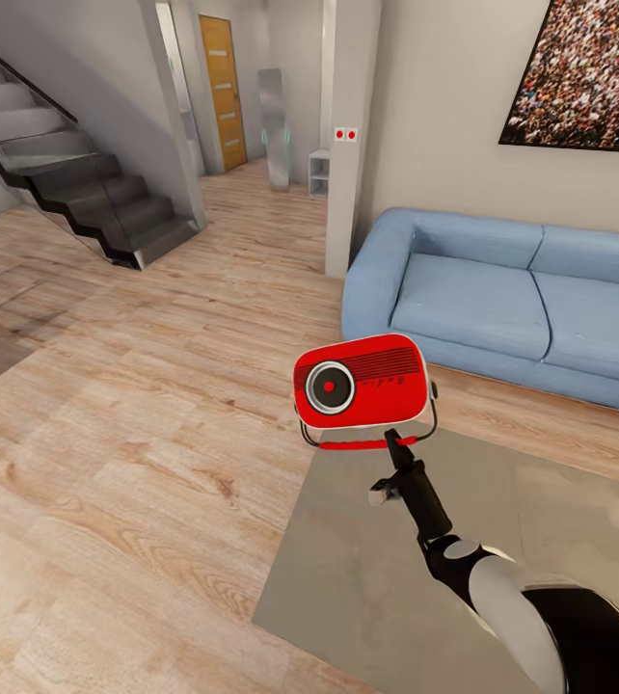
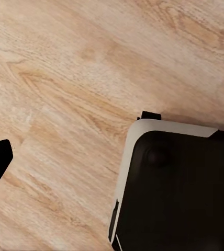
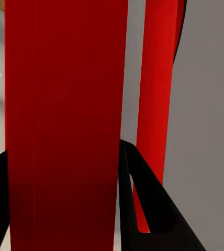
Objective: Turn on the radio receiver that's on the table in the living room.
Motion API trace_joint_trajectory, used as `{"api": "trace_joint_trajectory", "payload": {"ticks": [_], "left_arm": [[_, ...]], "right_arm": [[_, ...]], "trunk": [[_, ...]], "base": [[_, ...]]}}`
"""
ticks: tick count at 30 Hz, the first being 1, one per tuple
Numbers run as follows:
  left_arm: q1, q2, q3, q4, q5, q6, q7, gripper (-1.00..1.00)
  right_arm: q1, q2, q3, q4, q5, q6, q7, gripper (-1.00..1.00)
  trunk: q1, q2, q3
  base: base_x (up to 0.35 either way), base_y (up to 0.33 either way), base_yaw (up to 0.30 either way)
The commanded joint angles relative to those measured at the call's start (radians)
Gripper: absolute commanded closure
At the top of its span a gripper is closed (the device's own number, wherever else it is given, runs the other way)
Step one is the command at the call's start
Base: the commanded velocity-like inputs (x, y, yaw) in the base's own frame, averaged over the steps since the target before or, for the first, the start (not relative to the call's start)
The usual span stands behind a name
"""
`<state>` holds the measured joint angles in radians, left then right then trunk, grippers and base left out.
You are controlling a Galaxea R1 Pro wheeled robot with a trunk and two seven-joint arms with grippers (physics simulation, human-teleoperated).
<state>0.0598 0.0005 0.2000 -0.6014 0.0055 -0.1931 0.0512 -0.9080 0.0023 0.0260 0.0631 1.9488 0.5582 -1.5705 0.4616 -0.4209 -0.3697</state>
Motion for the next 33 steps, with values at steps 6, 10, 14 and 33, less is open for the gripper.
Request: {"api": "trace_joint_trajectory", "payload": {"ticks": [6, 10, 14, 33], "left_arm": [[0.000, 0.010, 0.002, -0.013, 0.028, 0.005, 0.004, -1.00], [0.000, 0.012, 0.001, -0.039, 0.039, 0.005, 0.004, -1.00], [0.000, 0.013, 0.001, -0.124, 0.039, 0.013, -0.001, -1.00], [-0.005, -0.005, -0.002, -0.622, 0.045, 0.433, 0.001, -1.00]], "right_arm": [[0.000, -0.004, 0.000, -0.005, 0.002, -0.004, 0.000, 1.00], [0.000, -0.008, 0.000, -0.018, 0.001, -0.003, 0.000, 1.00], [0.000, -0.018, 0.000, -0.071, 0.000, -0.001, 0.000, 1.00], [0.000, -0.057, 0.001, -0.169, -0.001, 0.000, 0.000, 1.00]], "trunk": [[0.000, 0.000, 0.000], [0.000, 0.000, 0.000], [0.000, 0.000, 0.000], [0.000, 0.000, 0.000]], "base": [[0.000, 0.000, 0.000], [0.000, 0.000, 0.000], [0.000, 0.000, 0.000], [0.000, 0.000, 0.000]]}}
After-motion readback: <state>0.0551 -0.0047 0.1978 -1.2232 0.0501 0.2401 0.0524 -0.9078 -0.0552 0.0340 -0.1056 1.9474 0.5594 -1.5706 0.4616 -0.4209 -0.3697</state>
